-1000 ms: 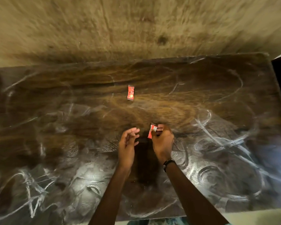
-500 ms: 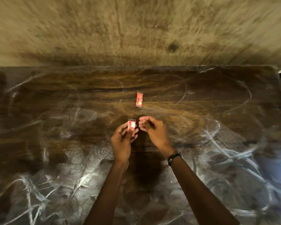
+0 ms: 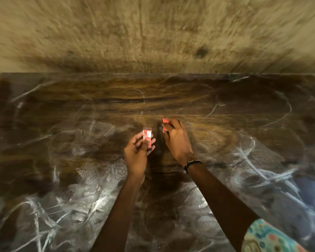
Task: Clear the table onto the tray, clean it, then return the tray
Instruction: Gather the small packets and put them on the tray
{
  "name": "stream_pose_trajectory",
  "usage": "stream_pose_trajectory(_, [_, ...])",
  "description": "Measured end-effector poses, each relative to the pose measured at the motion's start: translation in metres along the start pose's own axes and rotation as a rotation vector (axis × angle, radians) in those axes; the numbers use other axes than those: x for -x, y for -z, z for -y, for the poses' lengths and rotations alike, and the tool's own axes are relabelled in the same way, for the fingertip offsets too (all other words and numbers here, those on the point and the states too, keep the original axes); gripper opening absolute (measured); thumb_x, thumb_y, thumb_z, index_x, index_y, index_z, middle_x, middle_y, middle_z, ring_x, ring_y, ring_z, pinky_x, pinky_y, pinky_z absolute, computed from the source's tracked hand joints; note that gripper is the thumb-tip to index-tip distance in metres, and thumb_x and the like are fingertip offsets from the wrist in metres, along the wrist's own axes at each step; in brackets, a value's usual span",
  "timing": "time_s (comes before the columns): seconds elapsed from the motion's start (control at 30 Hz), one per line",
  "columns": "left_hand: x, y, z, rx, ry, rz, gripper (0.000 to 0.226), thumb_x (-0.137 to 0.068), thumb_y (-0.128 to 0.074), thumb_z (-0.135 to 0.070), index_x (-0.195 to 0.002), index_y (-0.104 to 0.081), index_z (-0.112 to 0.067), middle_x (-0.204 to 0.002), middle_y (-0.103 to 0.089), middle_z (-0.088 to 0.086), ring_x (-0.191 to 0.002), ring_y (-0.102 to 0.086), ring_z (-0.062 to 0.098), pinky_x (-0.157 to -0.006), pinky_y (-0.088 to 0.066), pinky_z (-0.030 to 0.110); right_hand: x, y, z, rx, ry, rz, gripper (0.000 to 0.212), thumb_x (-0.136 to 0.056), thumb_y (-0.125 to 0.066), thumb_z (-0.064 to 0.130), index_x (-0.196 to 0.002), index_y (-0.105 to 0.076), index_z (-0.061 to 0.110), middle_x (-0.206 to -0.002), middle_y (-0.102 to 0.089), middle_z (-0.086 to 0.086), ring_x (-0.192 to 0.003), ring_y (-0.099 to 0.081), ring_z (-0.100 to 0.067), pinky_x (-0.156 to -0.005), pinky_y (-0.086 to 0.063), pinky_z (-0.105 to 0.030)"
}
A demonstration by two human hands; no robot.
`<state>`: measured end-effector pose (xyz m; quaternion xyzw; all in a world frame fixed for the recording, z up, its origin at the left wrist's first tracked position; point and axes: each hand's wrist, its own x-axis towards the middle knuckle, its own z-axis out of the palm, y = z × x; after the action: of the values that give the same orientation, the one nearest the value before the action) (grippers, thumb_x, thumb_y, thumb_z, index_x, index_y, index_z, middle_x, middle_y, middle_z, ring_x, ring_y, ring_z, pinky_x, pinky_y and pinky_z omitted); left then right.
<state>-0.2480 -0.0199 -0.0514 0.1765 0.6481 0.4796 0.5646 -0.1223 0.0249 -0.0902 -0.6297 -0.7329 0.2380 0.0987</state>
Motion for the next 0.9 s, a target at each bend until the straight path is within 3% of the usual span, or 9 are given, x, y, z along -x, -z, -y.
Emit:
stream_pose_trajectory(0.17, [0.011,-0.006,0.009,-0.009,0.034,-0.004,0.028,-0.092,-0.051,0.002,-0.12,-0.052,0.004,-0.106,-0.066,0.018,-0.073,-0.07,0.002,-0.071,-0.055,0.019,0.053,0.009,0.003,-0.469,-0.039,-0.264,0.031,-0.087,-0.063,0.001,-0.118,-0.066,0.007,-0.131,-0.057,-0.005,-0.122,-0.055,-0.018,-0.101,-0.048,-0.038])
stream_pose_trajectory(0.27, [0.02,-0.018,0.013,-0.037,0.037,0.04,0.03,-0.093,-0.048,0.004,-0.123,-0.051,0.004,-0.094,-0.066,0.011,-0.072,-0.066,0.002,-0.068,-0.053,0.018,0.074,0.017,0.014,-0.658,-0.048,-0.24,0.04,-0.087,-0.065,0.003,-0.125,-0.06,0.01,-0.129,-0.057,-0.002,-0.119,-0.056,-0.009,-0.097,-0.051,-0.028])
stream_pose_trajectory(0.37, [0.032,-0.033,0.013,-0.045,0.024,0.071,0.028,-0.096,-0.044,0.0,-0.123,-0.054,0.001,-0.096,-0.065,0.007,-0.082,-0.062,0.011,-0.068,-0.052,0.02,0.084,0.025,0.018,-0.783,-0.105,-0.245,0.045,-0.085,-0.065,-0.001,-0.125,-0.055,0.02,-0.122,-0.06,0.005,-0.113,-0.059,-0.001,-0.093,-0.048,-0.014])
stream_pose_trajectory(0.5, [0.049,-0.055,0.013,-0.038,0.058,0.061,0.024,-0.097,-0.047,-0.012,-0.117,-0.057,-0.004,-0.107,-0.064,0.015,-0.096,-0.06,0.023,-0.078,-0.051,0.03,0.093,0.039,0.004,-0.879,-0.179,-0.22,0.062,-0.084,-0.062,-0.008,-0.129,-0.045,0.032,-0.127,-0.058,0.01,-0.119,-0.056,0.0,-0.1,-0.047,-0.02])
stream_pose_trajectory(0.63, [0.068,-0.084,0.017,-0.117,0.014,0.095,0.03,-0.091,-0.049,0.006,-0.121,-0.054,0.001,-0.108,-0.064,0.02,-0.094,-0.06,0.022,-0.092,-0.047,0.044,0.111,0.053,-0.022,-0.951,-0.168,-0.194,0.062,-0.085,-0.061,-0.002,-0.136,-0.04,0.027,-0.134,-0.056,0.014,-0.123,-0.053,0.0,-0.101,-0.045,-0.019])
stream_pose_trajectory(0.73, [0.089,-0.117,0.026,-0.145,-0.008,0.146,0.029,-0.093,-0.046,0.008,-0.12,-0.053,0.001,-0.109,-0.064,0.021,-0.096,-0.061,0.025,-0.091,-0.047,0.044,0.127,0.07,-0.046,-1.145,-0.288,-0.315,0.052,-0.089,-0.06,0.007,-0.134,-0.043,0.026,-0.131,-0.06,0.006,-0.122,-0.056,-0.009,-0.1,-0.047,-0.022])
stream_pose_trajectory(0.9, [0.134,-0.194,0.045,-0.125,-0.025,0.266,0.027,-0.094,-0.047,0.003,-0.119,-0.054,-0.002,-0.098,-0.067,0.01,-0.085,-0.062,0.015,-0.075,-0.048,0.028,0.151,0.118,-0.106,-1.215,-0.457,-0.468,0.029,-0.091,-0.058,-0.002,-0.114,-0.062,0.015,-0.111,-0.069,-0.003,-0.104,-0.065,-0.012,-0.093,-0.05,-0.027])
